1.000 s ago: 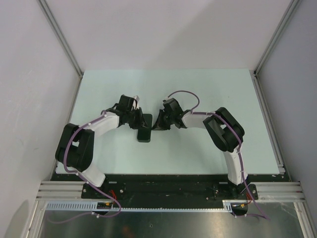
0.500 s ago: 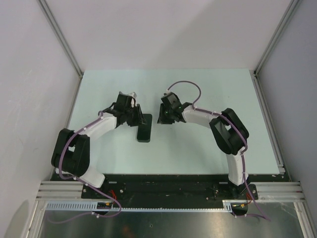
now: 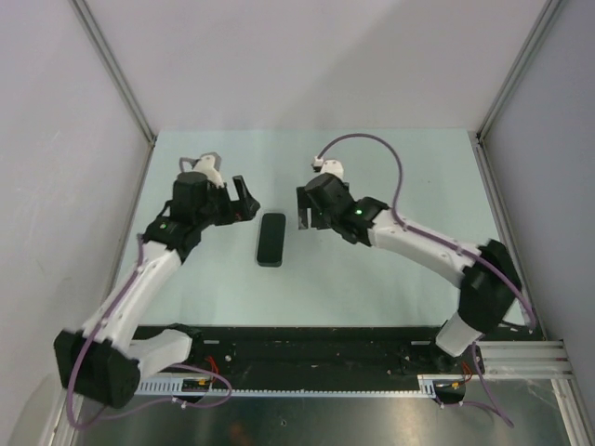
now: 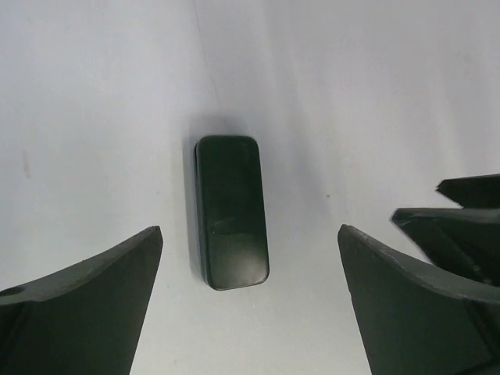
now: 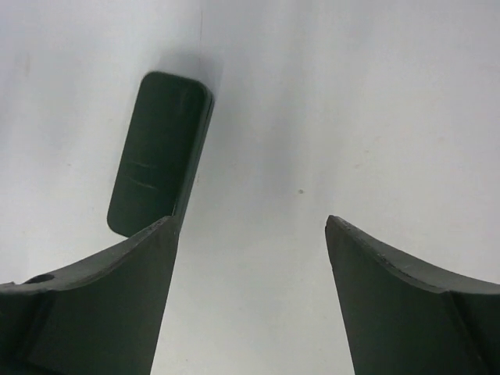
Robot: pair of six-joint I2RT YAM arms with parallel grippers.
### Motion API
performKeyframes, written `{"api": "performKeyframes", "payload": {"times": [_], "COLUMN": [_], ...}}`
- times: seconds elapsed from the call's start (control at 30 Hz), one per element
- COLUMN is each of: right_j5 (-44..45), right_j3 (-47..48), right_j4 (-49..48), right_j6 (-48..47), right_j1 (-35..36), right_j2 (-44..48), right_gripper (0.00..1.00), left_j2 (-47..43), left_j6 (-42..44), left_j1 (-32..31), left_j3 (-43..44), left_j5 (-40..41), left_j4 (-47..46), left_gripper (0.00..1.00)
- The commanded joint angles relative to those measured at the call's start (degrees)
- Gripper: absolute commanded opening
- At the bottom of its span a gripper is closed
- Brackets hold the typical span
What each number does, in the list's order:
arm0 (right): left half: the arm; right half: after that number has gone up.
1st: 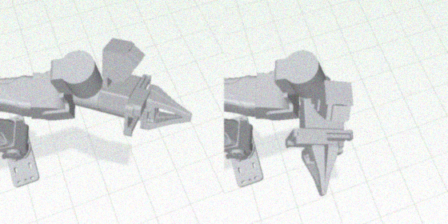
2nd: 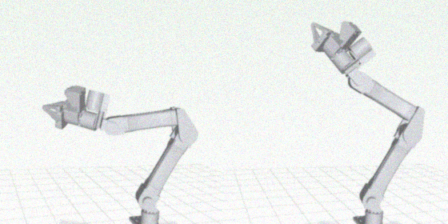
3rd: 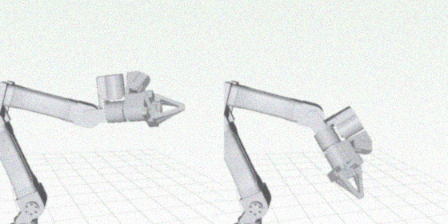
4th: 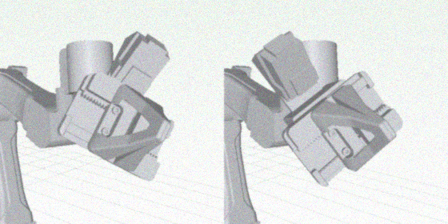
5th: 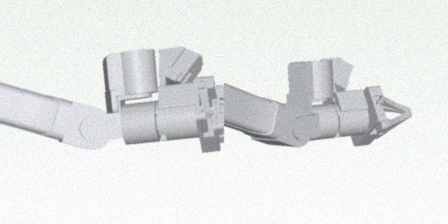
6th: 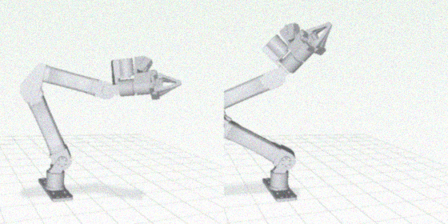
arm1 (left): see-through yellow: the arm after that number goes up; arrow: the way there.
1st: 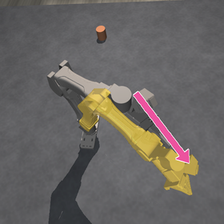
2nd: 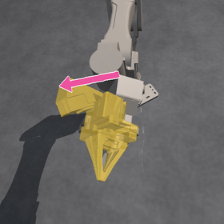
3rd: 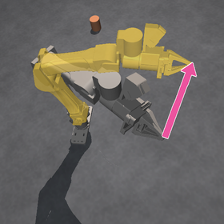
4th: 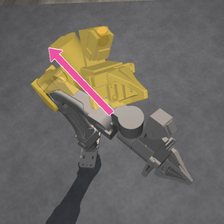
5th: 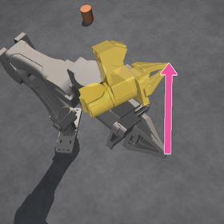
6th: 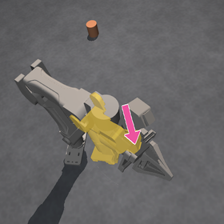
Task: Organize the sunglasses
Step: Reset both arms
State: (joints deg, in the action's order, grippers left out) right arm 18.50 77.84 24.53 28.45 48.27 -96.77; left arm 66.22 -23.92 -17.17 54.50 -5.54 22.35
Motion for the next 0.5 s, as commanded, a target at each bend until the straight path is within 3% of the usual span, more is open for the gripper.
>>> {"api": "performKeyframes", "payload": {"times": [0.0, 0.17, 0.47], "right_j5": [13.5, 23.2, 40.2], "right_j3": [-1.6, -2.6, -3.4], "right_j4": [4.3, 10.4, 16.5], "right_j6": [-1.3, 2.5, 6.8], "right_j1": [0.2, -0.7, -2.7], "right_j2": [11.1, 21.7, 40.3], "right_gripper": [0.86, 0.95, 0.96], "left_j2": [-10.0, -16.8, -22.0], "left_j6": [5.5, 5.6, 7.8], "left_j1": [0.6, 0.7, 0.7], "left_j3": [2.6, 6.8, 13.9], "left_j5": [2.6, 2.2, 2.4], "left_j4": [4.1, 10.2, 13.0], "left_gripper": [1.00, 1.00, 1.00]}}
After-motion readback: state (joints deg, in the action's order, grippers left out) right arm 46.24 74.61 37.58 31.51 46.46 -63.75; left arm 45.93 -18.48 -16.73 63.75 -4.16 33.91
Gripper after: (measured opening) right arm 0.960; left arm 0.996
